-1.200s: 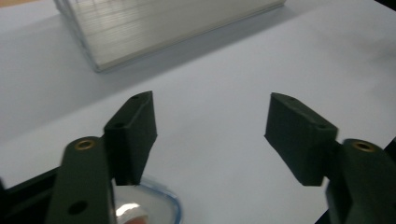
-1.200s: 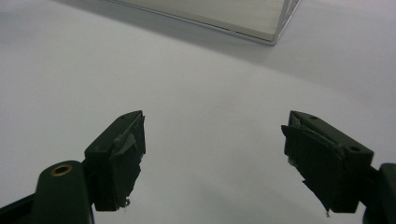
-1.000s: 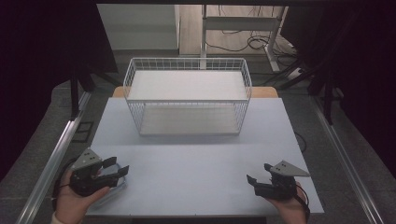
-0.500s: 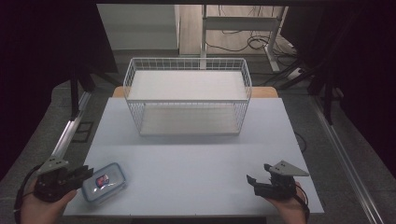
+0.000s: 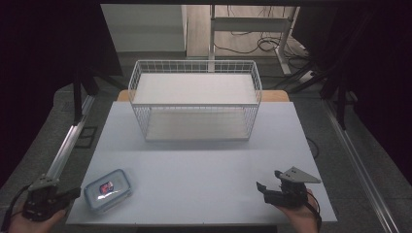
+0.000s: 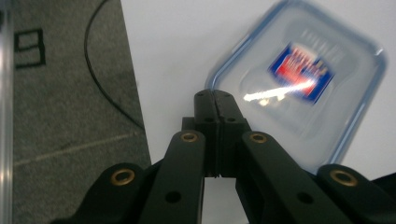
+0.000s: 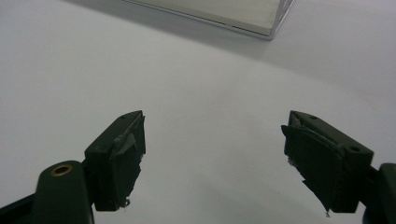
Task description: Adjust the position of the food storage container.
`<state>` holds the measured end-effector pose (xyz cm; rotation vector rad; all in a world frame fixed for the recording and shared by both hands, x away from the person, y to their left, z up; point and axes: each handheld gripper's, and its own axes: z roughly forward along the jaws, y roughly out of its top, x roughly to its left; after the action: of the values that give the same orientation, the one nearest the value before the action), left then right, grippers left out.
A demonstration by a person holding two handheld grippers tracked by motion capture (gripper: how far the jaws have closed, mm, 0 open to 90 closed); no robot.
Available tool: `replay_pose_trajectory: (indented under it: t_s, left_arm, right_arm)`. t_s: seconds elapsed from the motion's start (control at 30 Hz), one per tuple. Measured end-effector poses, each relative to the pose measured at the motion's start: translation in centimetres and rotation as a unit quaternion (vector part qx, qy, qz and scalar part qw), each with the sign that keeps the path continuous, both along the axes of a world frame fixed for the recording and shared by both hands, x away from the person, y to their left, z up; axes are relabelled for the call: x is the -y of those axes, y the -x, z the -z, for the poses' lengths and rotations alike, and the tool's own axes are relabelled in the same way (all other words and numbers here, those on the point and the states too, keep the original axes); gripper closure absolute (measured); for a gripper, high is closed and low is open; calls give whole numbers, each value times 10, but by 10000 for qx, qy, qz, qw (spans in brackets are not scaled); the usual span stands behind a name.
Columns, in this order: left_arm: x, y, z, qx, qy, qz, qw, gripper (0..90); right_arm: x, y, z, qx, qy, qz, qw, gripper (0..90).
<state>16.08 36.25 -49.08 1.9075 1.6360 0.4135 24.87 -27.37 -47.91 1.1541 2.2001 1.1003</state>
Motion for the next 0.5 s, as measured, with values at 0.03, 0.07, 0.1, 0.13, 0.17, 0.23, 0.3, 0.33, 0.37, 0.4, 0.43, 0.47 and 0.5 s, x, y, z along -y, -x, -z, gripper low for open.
replay_pose_trajectory:
  t_s: [0.03,0.07,0.1,0.13,0.17,0.23,0.3,0.33,0.37,0.4,0.43,0.47,0.5]
  left_arm:
    - [-1,1,4,-39,32,-24,10000,892]
    - [-2,2,8,-81,65,-57,9999,893]
    - [-3,2,11,-121,73,-63,9999,893]
    - [-2,2,14,-177,92,-76,9998,893]
    - [-2,2,17,-221,97,-67,9997,893]
    - [0,1,21,-286,82,-23,9996,893]
    - [3,0,25,-366,38,13,9993,892]
    - [4,-1,26,-400,-6,25,9992,892]
    - [5,-2,27,-412,-6,25,9991,892]
    - [5,-2,28,-413,17,40,9991,892]
    - [6,-3,28,-408,39,49,9991,892]
    - [6,-3,27,-409,63,64,9991,892]
    - [6,-4,27,-399,69,71,9992,892]
  right_arm:
    - [0,0,0,0,0,0,10000,204]
    - [0,0,0,5,5,4,10000,204]
    - [0,0,0,20,17,20,10000,204]
    - [0,0,0,20,17,20,10000,204]
    - [1,0,0,19,7,29,10000,204]
    - [1,0,0,6,7,40,10000,204]
    - [1,-1,1,-6,8,45,10000,204]
    - [1,-1,1,-6,8,45,10000,204]
    - [1,-1,1,-15,9,47,10000,204]
    - [0,0,1,-6,30,55,10000,204]
    - [0,0,1,-6,30,55,10000,204]
    - [0,0,1,-2,44,70,10000,204]
    - [0,0,1,-2,44,70,10000,204]
